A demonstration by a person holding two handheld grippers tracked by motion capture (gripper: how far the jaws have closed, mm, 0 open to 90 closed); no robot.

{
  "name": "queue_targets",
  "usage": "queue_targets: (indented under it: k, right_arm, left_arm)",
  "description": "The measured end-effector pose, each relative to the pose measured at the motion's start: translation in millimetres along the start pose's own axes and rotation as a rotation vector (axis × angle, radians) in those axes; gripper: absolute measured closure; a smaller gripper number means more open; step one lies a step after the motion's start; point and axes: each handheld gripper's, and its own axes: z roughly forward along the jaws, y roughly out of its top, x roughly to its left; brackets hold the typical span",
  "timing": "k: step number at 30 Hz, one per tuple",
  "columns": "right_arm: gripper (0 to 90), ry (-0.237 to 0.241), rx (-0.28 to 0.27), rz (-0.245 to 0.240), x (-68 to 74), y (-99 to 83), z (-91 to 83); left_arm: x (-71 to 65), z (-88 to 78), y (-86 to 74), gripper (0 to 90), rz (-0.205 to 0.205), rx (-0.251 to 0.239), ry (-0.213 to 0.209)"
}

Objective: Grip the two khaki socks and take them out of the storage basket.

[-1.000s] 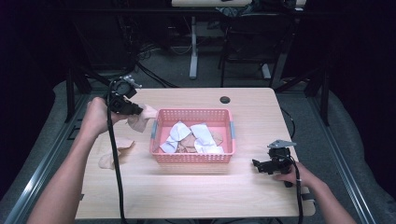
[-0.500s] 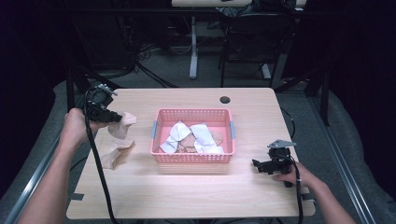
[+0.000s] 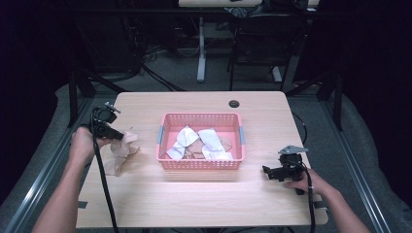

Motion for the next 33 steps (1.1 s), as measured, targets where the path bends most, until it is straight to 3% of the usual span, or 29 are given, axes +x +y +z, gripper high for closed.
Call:
queue_targets:
  k: [8, 10, 14, 19, 21, 26, 33]
  right_arm:
    - [0.0, 0.000, 0.001, -0.001, 0.0, 0.0, -0.1]
    - [0.0, -0.001, 0.000, 0.000, 0.1, 0.0, -0.1]
    - [0.0, -0.001, 0.000, 0.001, 0.1, -0.1, -0.1]
    - [0.0, 0.004, -0.003, 0.003, 0.6, -0.7, -0.7]
    - [0.0, 0.001, -0.008, 0.004, 0.8, -1.0, -0.5]
    - [0.0, -0.002, -0.009, 0.004, 1.0, -1.1, -0.5]
    - [0.0, -0.003, -0.004, 0.000, 0.7, -1.0, -0.9]
  left_arm:
    - [9.2, 27.1, -4.0, 78.3, -0.067, 0.014, 0.018]
    - [11.1, 30.8, -6.0, 68.9, -0.094, 0.011, 0.016]
    - [12.2, 26.3, -14.1, 37.7, -0.137, -0.031, 0.042]
    - [8.2, 11.7, -35.4, 15.3, -0.164, -0.093, 0.080]
    - [4.8, 9.1, -46.9, 14.5, -0.177, -0.109, 0.074]
    - [-7.1, 9.6, -75.9, 8.1, -0.177, -0.085, 0.081]
    - [-22.3, 10.5, -108.9, 3.3, -0.204, -0.130, 0.082]
